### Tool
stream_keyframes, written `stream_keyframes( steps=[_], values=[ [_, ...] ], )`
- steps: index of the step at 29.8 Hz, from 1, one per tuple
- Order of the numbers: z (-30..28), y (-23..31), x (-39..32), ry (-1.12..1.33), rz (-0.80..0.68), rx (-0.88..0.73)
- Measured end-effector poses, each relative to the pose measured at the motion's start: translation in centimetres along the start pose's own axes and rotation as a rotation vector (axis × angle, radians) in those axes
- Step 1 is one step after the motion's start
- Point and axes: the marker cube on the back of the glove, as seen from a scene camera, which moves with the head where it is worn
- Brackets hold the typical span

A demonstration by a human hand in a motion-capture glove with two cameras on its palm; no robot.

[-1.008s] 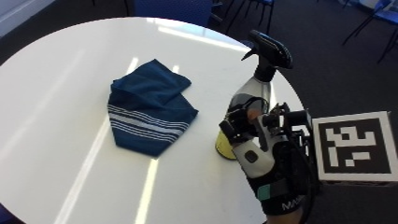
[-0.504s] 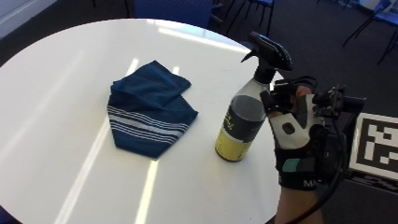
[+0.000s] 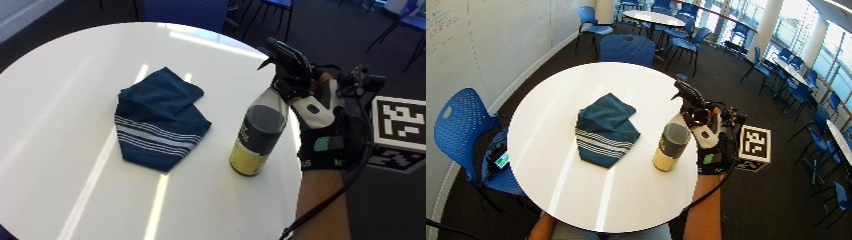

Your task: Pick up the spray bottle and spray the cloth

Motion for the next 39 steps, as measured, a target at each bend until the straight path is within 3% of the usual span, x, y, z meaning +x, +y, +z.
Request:
stream_keyframes(
  steps=[23,32,39],
  values=[
    [3.6,-4.3,1.6,-0.124,0.137,-0.384],
    [4.3,-4.7,1.3,-0.118,0.147,-0.406],
    [4.8,-4.7,1.2,-0.064,0.112,-0.317]
  ],
)
